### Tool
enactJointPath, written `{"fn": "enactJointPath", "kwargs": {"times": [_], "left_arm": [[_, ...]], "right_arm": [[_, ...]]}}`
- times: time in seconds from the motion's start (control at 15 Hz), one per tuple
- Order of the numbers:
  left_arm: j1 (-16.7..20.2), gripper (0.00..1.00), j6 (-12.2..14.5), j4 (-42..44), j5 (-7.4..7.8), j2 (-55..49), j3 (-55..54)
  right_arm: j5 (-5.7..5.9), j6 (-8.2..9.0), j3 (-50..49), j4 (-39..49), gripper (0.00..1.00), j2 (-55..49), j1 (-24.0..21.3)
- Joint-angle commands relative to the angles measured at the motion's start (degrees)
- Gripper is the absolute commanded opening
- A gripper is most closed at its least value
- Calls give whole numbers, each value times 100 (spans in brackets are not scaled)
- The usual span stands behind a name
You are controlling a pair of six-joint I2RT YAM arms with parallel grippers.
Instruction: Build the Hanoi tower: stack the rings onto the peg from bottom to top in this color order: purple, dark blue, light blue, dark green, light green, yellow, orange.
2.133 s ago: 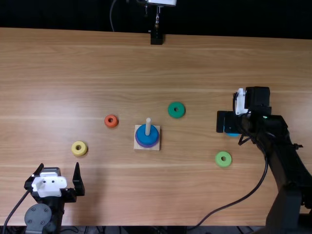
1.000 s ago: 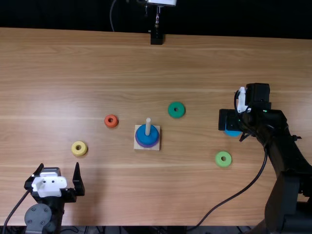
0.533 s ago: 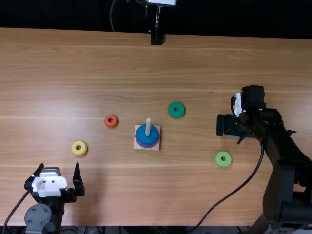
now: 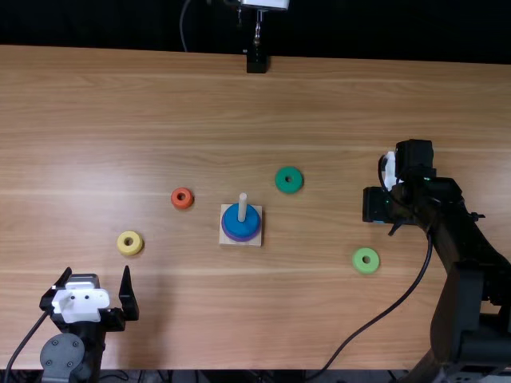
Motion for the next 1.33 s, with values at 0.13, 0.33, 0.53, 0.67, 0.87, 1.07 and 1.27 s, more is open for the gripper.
{"fn": "enactJointPath", "kwargs": {"times": [0.13, 0.33, 0.53, 0.67, 0.87, 1.07, 1.27], "left_arm": [[1, 100, -1, -480, -48, -67, -604], [1, 100, -1, -480, -48, -67, -604], [1, 100, -1, -480, -48, -67, -604], [1, 100, -1, -491, -48, -67, -604], [1, 100, -1, -480, -48, -67, -604], [1, 100, -1, -491, -48, -67, -604], [1, 100, -1, -491, -48, -67, -604]], "right_arm": [[-28, 2, 205, -2, 0, -55, -69], [-28, -29, 592, -171, 0, -204, -25], [-166, -61, 1207, -1373, 0, -741, 353], [-250, -50, 1664, -1943, 0, -793, 863], [-260, 2, 2482, -2860, 0, -793, 1505], [-260, -19, 3106, -3113, 0, -793, 2129], [-260, -19, 3695, -3377, 0, -776, 2717]]}}
